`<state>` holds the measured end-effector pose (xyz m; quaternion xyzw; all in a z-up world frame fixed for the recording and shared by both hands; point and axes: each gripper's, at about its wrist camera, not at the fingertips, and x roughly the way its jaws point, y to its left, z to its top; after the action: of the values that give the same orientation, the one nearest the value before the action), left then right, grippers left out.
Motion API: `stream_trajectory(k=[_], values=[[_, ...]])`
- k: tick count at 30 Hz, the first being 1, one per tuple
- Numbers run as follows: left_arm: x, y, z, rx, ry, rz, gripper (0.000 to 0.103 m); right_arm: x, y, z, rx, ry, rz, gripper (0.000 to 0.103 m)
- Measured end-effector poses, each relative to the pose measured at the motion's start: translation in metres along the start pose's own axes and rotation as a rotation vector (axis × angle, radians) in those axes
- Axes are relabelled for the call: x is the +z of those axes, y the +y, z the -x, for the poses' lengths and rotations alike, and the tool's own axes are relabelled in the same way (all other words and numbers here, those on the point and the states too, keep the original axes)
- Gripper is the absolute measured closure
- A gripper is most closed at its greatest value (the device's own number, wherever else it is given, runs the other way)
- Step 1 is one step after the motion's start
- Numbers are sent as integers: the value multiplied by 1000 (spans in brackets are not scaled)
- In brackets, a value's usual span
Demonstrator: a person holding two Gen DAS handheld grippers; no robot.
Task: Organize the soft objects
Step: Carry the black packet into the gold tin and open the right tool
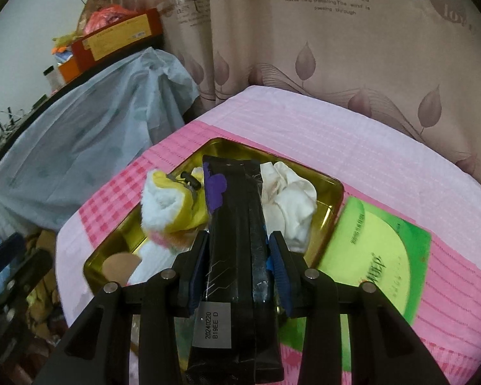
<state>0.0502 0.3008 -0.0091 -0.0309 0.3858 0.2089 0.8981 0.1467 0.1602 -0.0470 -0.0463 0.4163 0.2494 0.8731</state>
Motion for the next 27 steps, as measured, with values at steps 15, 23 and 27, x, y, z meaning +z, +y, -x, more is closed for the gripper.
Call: stream_trajectory(k=[15,23,27], values=[[-1,-9,2,-29,-13,-32,50,-6,4,5,-43,-44,2,21],[-2,-14,6,-64,-18,-48,50,-33,5,47,-66,-73,-12,6],[-3,-17,7,-81,-12,-55,50,-50,12,58,-99,-71,15,3]])
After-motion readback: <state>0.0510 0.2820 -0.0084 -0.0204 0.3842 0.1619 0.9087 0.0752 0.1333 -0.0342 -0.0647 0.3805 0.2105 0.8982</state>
